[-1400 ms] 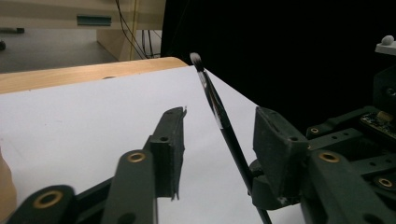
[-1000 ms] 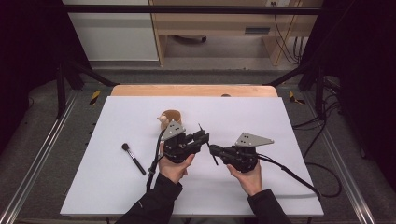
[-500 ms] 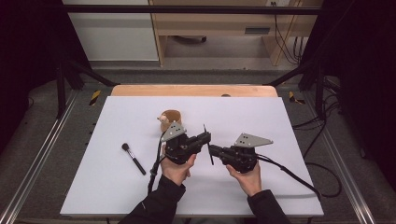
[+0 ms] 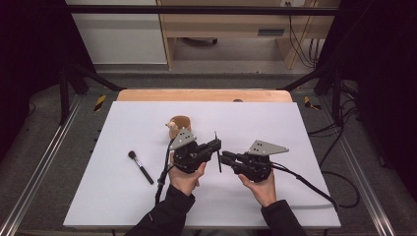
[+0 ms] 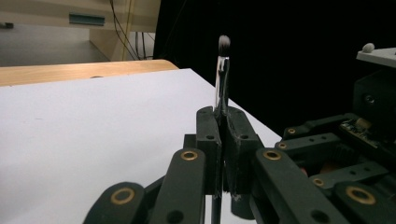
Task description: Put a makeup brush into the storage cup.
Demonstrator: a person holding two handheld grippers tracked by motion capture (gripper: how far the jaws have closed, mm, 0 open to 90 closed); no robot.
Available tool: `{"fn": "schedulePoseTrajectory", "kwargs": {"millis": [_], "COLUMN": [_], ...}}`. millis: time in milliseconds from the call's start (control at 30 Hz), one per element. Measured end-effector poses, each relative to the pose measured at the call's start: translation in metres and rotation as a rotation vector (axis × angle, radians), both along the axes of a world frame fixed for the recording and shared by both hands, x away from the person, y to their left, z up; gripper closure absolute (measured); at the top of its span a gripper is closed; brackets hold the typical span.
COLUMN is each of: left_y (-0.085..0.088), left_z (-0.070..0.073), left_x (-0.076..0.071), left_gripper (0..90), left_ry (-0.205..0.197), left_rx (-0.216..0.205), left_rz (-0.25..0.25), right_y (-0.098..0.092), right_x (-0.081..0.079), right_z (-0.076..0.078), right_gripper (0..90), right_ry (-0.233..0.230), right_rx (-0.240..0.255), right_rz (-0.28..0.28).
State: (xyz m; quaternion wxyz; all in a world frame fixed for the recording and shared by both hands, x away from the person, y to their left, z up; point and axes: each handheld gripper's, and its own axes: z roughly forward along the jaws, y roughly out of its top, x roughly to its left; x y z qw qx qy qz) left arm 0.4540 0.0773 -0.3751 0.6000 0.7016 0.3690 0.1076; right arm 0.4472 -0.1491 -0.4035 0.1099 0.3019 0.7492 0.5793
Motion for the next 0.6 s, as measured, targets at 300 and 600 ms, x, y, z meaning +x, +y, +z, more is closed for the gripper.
{"fn": "schedulePoseTrajectory", "kwargs": {"millis": [300,600], "left_y": [0.013,0.029], "left_z": [0.004,0.011], "left_x": [-0.001,-0.001], "left_gripper": [84.5,84.4], "left_ry": [-0.026,-0.055], "left_rx": [0.042,0.061], "left_rz": [0.024,0.047], "right_y": [-0.004,-0.010], "right_x": [0.002,0.004], "right_z": [0.001,0.000], "right_gripper": [57.2,37.7], "right_ry": [0.004,0.014], "right_rx": [-0.062,-0.103], "right_rz": [-0.051,-0.113]}}
